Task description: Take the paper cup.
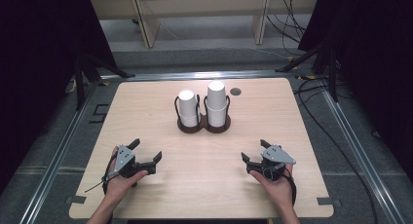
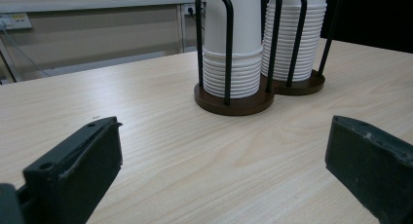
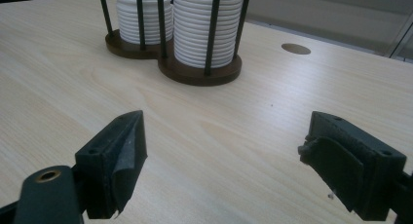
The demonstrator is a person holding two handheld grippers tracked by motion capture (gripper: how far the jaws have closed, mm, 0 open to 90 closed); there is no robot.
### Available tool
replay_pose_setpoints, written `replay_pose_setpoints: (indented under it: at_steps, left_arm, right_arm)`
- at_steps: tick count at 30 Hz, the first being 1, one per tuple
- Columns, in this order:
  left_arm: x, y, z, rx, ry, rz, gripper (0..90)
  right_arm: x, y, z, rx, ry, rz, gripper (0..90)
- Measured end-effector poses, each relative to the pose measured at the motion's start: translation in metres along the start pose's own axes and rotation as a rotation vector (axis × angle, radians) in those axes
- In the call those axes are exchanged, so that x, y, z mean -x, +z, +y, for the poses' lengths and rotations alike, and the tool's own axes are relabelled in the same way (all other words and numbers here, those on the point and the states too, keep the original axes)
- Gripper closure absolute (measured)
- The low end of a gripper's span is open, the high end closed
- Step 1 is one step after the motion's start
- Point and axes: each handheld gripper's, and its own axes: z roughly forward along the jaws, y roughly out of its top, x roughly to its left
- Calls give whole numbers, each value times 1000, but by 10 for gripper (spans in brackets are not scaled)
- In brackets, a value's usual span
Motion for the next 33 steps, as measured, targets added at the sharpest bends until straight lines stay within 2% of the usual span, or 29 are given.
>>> replay_pose_setpoints:
  at_steps: [1,2,3,4,5,8,9,10,11,12,14,15,16,17,19,20,21,22,24,26,27,28,29,30,31,32,33]
  left_arm:
    - [2,-2,1,-36,3,3,0]
    - [2,-2,1,-36,3,3,0]
    - [5,2,1,-25,35,-7,0]
    - [5,2,1,-25,35,-7,0]
    - [6,5,3,-37,58,-16,0]
    - [8,12,3,-17,46,-32,0]
    - [8,12,4,-35,51,-33,0]
    - [8,12,4,-35,51,-33,0]
    - [9,16,5,-23,54,-52,3]
    - [9,16,5,-23,54,-52,7]
    - [11,17,8,-46,73,-58,12]
    - [11,22,9,-26,80,-68,16]
    - [12,23,11,-42,88,-68,18]
    - [13,29,15,-43,103,-75,20]
    - [14,33,16,-39,106,-75,28]
    - [15,36,18,-44,108,-78,45]
    - [17,43,20,-39,109,-86,45]
    - [18,46,21,-40,108,-90,47]
    - [18,48,22,-49,107,-93,47]
    - [18,53,22,-40,102,-95,48]
    - [17,53,22,-56,106,-92,48]
    - [17,57,22,-41,100,-96,49]
    - [16,60,23,-47,105,-98,50]
    - [15,61,24,-65,109,-96,51]
    - [15,65,25,-47,109,-101,52]
    - [15,65,25,-47,109,-101,52]
    - [15,69,28,-68,113,-100,53]
  right_arm:
    - [0,1,0,8,5,21,158]
    - [0,1,0,8,5,21,158]
    - [0,0,0,1,18,14,158]
    - [0,1,1,4,16,18,158]
    - [-1,1,2,8,25,28,157]
    - [-3,4,8,45,17,45,158]
    - [-5,4,11,38,18,54,159]
    - [-5,4,11,38,18,54,159]
    - [-11,5,17,44,39,86,164]
    - [-11,5,17,44,39,86,164]
    - [-16,8,25,61,16,109,175]
    - [-18,12,30,82,2,135,179]
    - [-21,14,35,65,-4,134,183]
    - [-27,20,45,70,-15,159,199]
    - [-29,23,48,82,-25,173,212]
    - [-34,30,58,99,-83,165,224]
    - [-39,34,62,88,-46,189,224]
    - [-39,37,66,94,-68,188,227]
    - [-43,45,74,96,-75,196,232]
    - [-45,49,76,101,-69,200,234]
    - [-46,53,79,112,-67,218,236]
    - [-48,54,81,103,-62,211,236]
    - [-51,60,86,110,-58,231,240]
    - [-52,64,89,121,-64,226,245]
    - [-54,66,92,114,-64,233,249]
    - [-56,71,94,130,-58,246,252]
    - [-56,73,97,118,-68,238,256]
